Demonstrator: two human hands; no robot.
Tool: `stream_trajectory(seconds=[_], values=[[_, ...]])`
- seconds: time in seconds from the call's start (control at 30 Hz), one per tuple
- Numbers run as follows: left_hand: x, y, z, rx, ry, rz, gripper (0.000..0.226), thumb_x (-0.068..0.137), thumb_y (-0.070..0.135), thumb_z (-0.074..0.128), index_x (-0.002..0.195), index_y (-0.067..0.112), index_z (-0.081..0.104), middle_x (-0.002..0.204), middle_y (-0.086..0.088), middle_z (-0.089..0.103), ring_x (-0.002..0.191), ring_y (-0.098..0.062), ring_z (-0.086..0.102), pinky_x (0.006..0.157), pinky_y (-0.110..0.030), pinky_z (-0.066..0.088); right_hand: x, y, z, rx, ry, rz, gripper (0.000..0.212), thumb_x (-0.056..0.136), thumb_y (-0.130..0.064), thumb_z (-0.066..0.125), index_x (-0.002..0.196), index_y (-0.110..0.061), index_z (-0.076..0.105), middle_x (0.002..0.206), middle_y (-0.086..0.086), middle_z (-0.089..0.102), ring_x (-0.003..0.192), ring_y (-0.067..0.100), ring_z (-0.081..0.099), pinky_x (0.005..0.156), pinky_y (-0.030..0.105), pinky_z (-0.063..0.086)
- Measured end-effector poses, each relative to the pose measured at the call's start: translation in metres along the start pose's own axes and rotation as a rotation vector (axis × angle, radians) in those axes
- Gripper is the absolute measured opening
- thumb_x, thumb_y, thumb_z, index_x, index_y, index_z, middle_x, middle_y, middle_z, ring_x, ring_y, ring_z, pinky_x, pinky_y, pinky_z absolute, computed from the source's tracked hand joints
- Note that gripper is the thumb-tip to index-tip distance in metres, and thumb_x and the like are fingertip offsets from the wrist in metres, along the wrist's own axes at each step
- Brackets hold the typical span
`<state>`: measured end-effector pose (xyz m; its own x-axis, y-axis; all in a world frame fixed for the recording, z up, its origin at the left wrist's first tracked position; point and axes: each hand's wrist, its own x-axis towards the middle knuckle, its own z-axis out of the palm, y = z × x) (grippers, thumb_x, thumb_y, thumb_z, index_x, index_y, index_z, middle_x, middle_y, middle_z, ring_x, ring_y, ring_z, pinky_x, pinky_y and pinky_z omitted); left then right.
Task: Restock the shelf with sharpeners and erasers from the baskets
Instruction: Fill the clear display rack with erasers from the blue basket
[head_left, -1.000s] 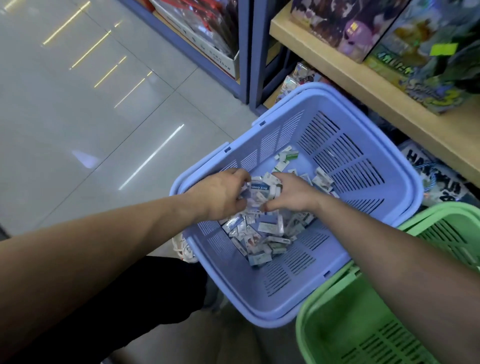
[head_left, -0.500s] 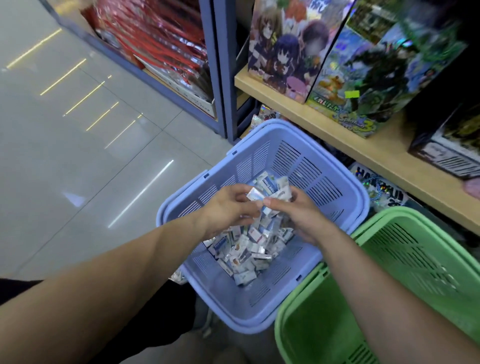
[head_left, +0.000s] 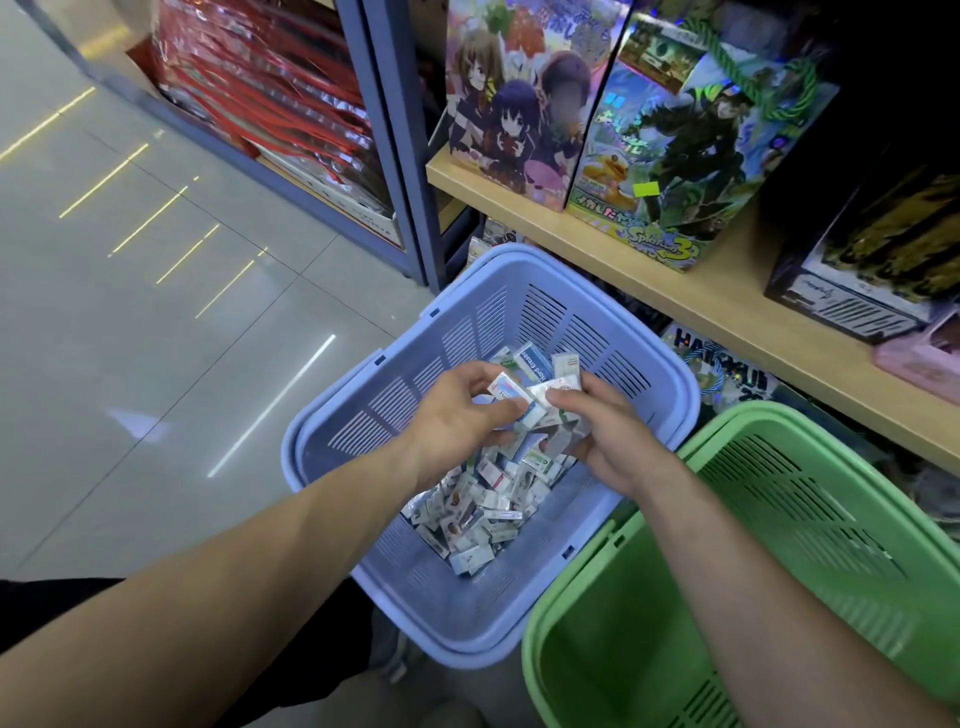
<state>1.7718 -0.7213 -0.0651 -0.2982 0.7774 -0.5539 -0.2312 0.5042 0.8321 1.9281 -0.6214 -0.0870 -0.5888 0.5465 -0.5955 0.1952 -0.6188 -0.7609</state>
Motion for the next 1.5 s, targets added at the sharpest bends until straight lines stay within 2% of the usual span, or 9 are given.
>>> stream_trajectory(seconds=[0.23,0.33,0.5,0.63,0.77,1.03,1.17,1.33,1.5], values=[[0.004,0.003,-0.002,0.035,-0.035,0.019,0.023,0.091,0.007,0.075,0.111,0.011,0.065,0.123,-0.021,0.063,0.095,-0.030,0.072,0.084,-0.035,0.062,-0.001,0.004,0.002,0.008,0.010,-0.010,0.029,0.094,-0.007,0.067,0.121,-0.018,0.067,0.111,0.011,0.075,0.094,0.029,0.072,0.080,0.043,0.057],[0.005,0.005,-0.002,0.042,-0.069,-0.002,0.027,0.091,0.008,0.074,0.117,0.010,0.068,0.119,-0.022,0.067,0.094,-0.024,0.072,0.091,-0.037,0.060,-0.002,0.002,0.003,0.064,0.023,-0.007,0.021,0.095,-0.010,0.063,0.113,-0.018,0.071,0.103,0.009,0.076,0.086,0.026,0.071,0.073,0.039,0.057],[0.008,0.005,-0.003,0.060,-0.068,-0.035,0.027,0.091,0.009,0.074,0.117,0.009,0.071,0.115,-0.020,0.072,0.108,-0.037,0.069,0.100,-0.044,0.056,-0.002,-0.001,0.003,0.149,0.051,0.020,0.019,0.101,-0.015,0.053,0.110,-0.009,0.068,0.090,0.012,0.073,0.074,0.025,0.068,0.062,0.034,0.055],[0.009,0.003,-0.007,0.060,-0.076,-0.041,0.023,0.090,0.010,0.075,0.112,0.008,0.071,0.111,-0.014,0.073,0.102,-0.027,0.073,0.095,-0.036,0.059,-0.003,0.000,0.004,0.108,0.049,-0.011,0.015,0.097,-0.013,0.063,0.111,-0.010,0.068,0.088,0.006,0.075,0.074,0.022,0.069,0.065,0.037,0.055],[0.010,0.004,-0.007,-0.032,-0.058,-0.047,0.019,0.091,0.003,0.072,0.108,0.008,0.067,0.095,-0.005,0.077,0.088,-0.015,0.074,0.084,-0.027,0.061,-0.002,-0.001,0.004,0.104,0.072,0.005,0.028,0.093,-0.010,0.069,0.119,-0.006,0.063,0.094,0.007,0.075,0.078,0.021,0.070,0.062,0.034,0.056],[0.011,0.005,-0.009,-0.025,-0.005,-0.050,0.014,0.092,0.002,0.070,0.106,0.004,0.070,0.087,-0.003,0.076,0.074,-0.012,0.072,0.071,-0.022,0.057,0.002,-0.001,0.002,0.138,0.137,0.015,0.035,0.092,0.000,0.066,0.126,-0.004,0.057,0.100,0.013,0.074,0.076,0.021,0.071,0.058,0.033,0.055],[0.013,0.002,-0.014,-0.006,0.019,-0.067,0.012,0.088,0.004,0.075,0.098,0.010,0.071,0.089,-0.004,0.071,0.079,-0.016,0.068,0.081,-0.034,0.055,0.002,-0.003,0.002,0.125,0.172,-0.030,0.021,0.094,0.000,0.064,0.114,-0.003,0.059,0.088,0.007,0.076,0.073,0.018,0.070,0.060,0.034,0.055],[0.011,0.001,-0.013,-0.048,-0.007,-0.097,0.027,0.091,-0.004,0.068,0.114,0.010,0.066,0.085,0.000,0.067,0.074,-0.013,0.071,0.071,-0.026,0.059,0.000,-0.002,0.006,0.044,0.193,-0.064,0.014,0.093,0.000,0.064,0.097,-0.013,0.065,0.087,0.005,0.077,0.076,0.019,0.072,0.066,0.036,0.056],[0.012,0.000,-0.016,-0.117,-0.010,-0.069,0.030,0.091,-0.006,0.067,0.118,0.007,0.068,0.115,-0.018,0.072,0.090,-0.026,0.075,0.080,-0.034,0.062,0.002,-0.001,0.009,-0.017,0.244,-0.085,0.012,0.095,-0.005,0.062,0.089,-0.013,0.069,0.083,0.005,0.076,0.073,0.017,0.071,0.073,0.042,0.056]])
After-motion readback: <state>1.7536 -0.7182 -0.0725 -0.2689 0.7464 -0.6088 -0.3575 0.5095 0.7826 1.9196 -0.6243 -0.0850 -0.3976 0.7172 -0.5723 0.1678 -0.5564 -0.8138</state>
